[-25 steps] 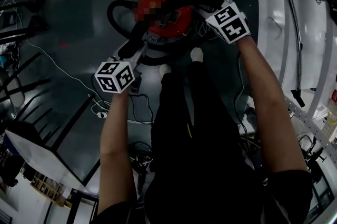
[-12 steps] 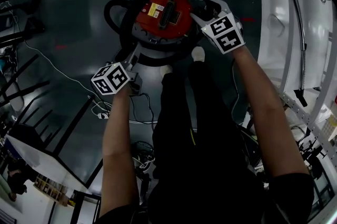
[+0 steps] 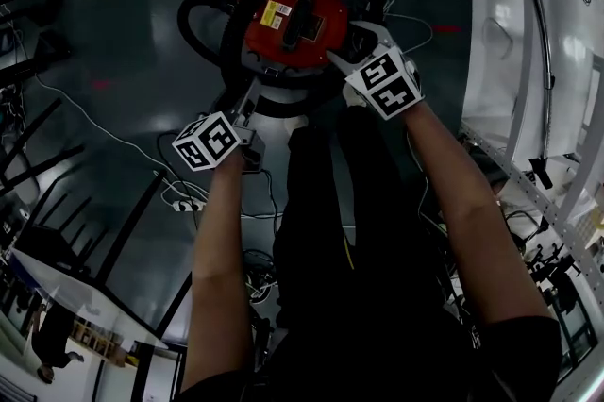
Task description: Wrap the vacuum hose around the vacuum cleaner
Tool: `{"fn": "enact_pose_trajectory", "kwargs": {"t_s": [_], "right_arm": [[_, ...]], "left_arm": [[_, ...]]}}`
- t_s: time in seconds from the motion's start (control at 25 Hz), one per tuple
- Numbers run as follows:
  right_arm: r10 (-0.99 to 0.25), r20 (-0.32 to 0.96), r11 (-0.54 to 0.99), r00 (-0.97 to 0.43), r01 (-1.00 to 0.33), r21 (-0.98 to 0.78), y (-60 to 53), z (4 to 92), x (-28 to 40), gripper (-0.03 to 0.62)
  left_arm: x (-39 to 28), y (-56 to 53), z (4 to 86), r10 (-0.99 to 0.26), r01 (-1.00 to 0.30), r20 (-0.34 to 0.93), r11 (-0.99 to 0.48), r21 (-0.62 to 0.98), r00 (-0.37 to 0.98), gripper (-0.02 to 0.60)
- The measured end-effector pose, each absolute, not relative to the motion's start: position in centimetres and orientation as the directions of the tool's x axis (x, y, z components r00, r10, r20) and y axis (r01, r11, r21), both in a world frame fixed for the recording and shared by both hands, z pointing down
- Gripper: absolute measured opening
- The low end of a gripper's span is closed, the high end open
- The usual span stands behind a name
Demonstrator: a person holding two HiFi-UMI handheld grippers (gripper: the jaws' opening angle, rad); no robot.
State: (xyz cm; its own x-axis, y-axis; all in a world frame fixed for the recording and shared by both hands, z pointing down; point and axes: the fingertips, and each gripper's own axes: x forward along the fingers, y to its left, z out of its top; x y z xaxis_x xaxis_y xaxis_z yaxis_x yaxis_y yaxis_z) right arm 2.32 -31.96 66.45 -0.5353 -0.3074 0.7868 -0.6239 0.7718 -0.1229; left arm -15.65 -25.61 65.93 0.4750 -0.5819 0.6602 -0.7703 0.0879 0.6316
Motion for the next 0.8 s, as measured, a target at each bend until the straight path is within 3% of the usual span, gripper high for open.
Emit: {"fn": "enact_pose_trajectory", "kwargs": {"t_s": [0.28,0.8], "right_arm": [[-0.290,0.777,0.767,-0.559,-0.621,-0.160,-31.7,67.4,0.6,0.241],[-0.236,0.789,0.754,-0.567,-0.619,-0.220,-27.8,70.3,-1.4,0.222]], "left_arm": [[-17.8,-24.6,68.5,-0.579,-0.744,0.693,0.208,0.635,0.429,0.193],[-17.2,-24.1,71.3,-0.556,-0.695,0.705,0.287,0.659,0.440,0.195]]}}
